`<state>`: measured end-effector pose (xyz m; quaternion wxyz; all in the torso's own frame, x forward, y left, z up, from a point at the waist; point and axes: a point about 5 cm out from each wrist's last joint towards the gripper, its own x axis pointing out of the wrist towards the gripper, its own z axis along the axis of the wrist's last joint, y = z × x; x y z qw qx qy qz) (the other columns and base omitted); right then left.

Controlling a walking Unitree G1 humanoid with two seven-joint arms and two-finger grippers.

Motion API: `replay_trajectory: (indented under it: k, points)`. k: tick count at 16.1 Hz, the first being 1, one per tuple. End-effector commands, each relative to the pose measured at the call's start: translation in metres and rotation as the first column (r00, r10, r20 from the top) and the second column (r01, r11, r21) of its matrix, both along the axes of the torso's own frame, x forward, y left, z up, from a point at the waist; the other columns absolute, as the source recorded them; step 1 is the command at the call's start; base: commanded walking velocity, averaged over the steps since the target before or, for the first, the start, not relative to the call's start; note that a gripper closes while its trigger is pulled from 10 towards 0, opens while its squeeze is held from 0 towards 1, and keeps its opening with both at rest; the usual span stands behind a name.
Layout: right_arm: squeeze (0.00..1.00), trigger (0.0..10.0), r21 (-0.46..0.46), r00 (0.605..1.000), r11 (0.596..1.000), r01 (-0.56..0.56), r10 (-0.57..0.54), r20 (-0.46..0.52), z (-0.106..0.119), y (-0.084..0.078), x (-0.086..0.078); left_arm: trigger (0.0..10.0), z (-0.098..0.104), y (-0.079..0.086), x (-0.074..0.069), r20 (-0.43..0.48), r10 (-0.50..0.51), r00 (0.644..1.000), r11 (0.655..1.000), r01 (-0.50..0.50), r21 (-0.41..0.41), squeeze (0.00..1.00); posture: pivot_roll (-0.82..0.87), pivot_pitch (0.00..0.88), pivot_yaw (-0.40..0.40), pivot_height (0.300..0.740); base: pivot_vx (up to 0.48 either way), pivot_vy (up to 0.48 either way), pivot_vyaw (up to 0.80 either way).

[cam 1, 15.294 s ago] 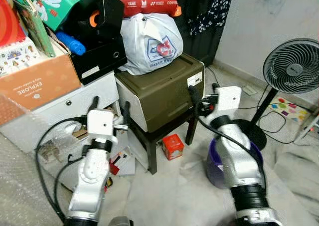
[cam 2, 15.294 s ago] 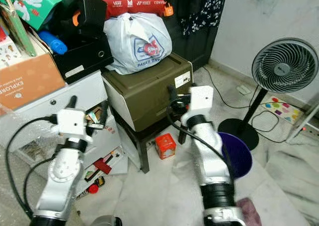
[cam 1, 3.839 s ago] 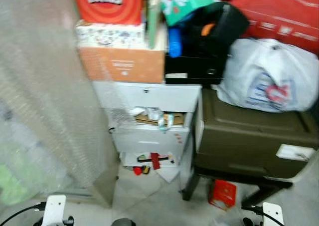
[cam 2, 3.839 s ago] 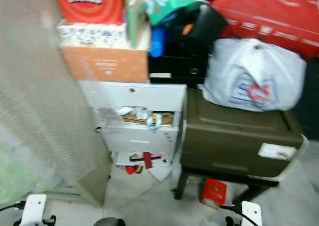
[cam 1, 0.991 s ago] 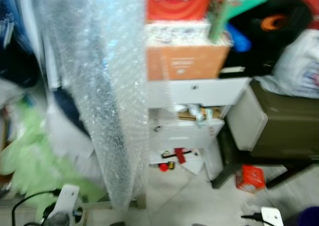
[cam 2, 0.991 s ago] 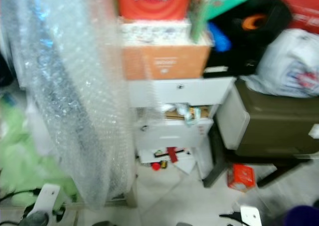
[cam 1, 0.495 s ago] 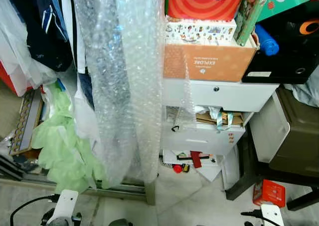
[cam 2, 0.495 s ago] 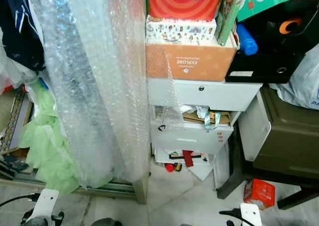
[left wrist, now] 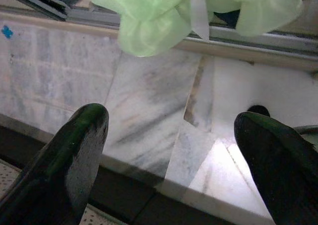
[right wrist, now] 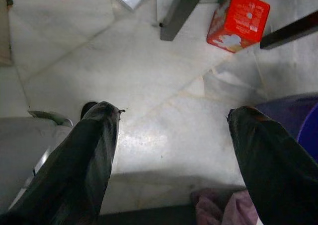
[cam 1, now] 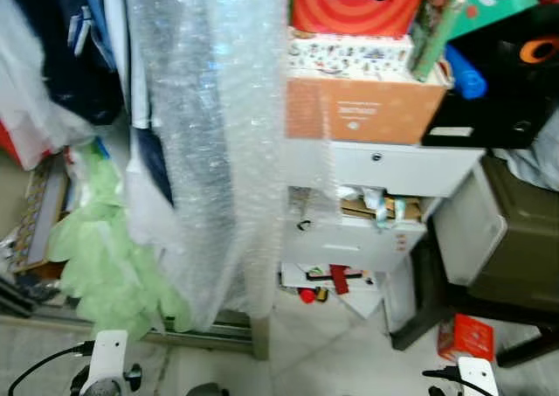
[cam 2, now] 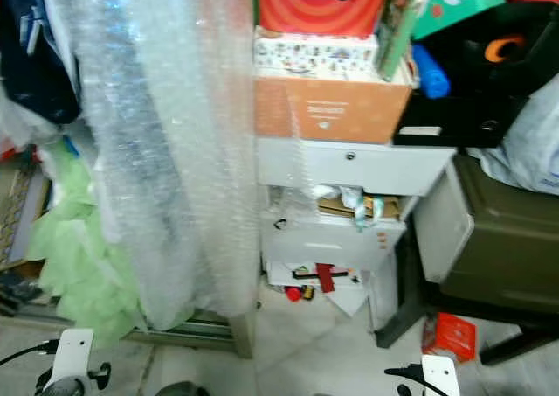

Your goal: Clean up the room

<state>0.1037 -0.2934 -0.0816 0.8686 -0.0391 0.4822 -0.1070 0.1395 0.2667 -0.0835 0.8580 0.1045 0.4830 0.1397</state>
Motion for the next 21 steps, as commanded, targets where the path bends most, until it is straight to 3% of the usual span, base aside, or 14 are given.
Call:
replay_trajectory:
  k: [1,16,21]
  points:
    - [0.0,10.0,0.009,1.0,1.0,0.002,-0.003,0.02,0.0013,0.0005,0.0042,10.0,0.0015,0.0041,0.0,0.007,0.013,1.0,1.0,-0.013,0.01,0.0,-0.05,0.0,-0.006,0.74,0.0,0.48,0.0]
    - [0.0,10.0,-0.013,1.0,1.0,-0.02,0.02,0.01,0.0017,-0.0001,0.0053,10.0,0.0026,0.0047,0.0018,0.011,-0.01,1.0,1.0,0.009,0.026,0.0,-0.05,0.0,-0.005,0.74,0.0,0.48,0.0]
    - [0.0,10.0,-0.021,1.0,1.0,-0.021,0.021,0.017,0.002,0.0,0.0058,10.0,0.0037,0.0051,0.0035,0.013,-0.043,0.999,0.998,0.043,0.043,0.0,-0.05,0.0,-0.003,0.74,0.0,0.248,0.0]
